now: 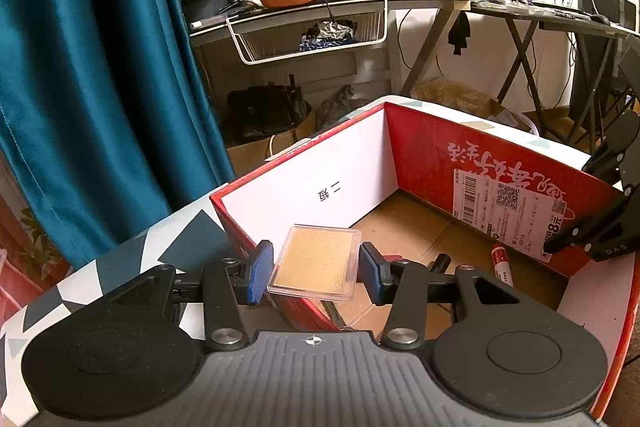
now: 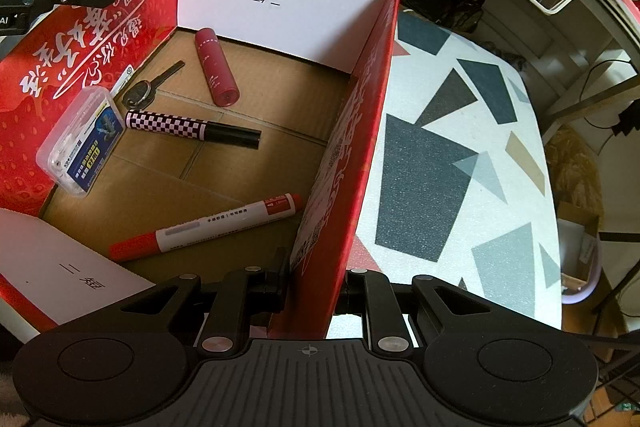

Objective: Organize rigid objects
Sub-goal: 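Carry the gold card over the red box and open the left tool, then move the left tool back down to the white charger plug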

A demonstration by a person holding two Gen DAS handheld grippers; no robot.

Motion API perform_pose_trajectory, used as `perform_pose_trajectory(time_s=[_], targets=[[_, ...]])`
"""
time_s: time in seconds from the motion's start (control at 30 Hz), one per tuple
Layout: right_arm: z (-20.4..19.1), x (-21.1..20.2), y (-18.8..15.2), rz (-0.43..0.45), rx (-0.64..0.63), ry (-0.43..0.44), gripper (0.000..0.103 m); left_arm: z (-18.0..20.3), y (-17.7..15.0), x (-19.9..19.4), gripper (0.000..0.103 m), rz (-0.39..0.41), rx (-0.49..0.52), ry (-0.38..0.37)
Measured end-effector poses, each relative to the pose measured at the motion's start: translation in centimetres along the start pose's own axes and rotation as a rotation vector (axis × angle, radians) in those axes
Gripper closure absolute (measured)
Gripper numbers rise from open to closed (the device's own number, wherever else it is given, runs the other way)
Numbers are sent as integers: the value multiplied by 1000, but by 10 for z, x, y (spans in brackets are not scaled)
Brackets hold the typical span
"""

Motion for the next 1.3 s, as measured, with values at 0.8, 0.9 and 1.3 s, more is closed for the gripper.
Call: perform_pose_trajectory(time_s=[0.8, 0.9, 1.3], targets=[[0, 0, 0, 0, 0, 0, 87, -18, -5, 0, 46, -23, -56, 19], [0, -1, 0, -1, 0, -1, 86, -22, -6, 0, 46, -26, -76, 17], [0, 0, 0, 0, 0, 0, 86, -78, -21, -16, 35, -20, -247, 101]])
Point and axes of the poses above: each gripper's, at about its wrist camera, not at the fingertips, and x roughly the way its jaws point, z to its right, y to its top, the point moved 7 cm from there along x, roughly the way its jaws point
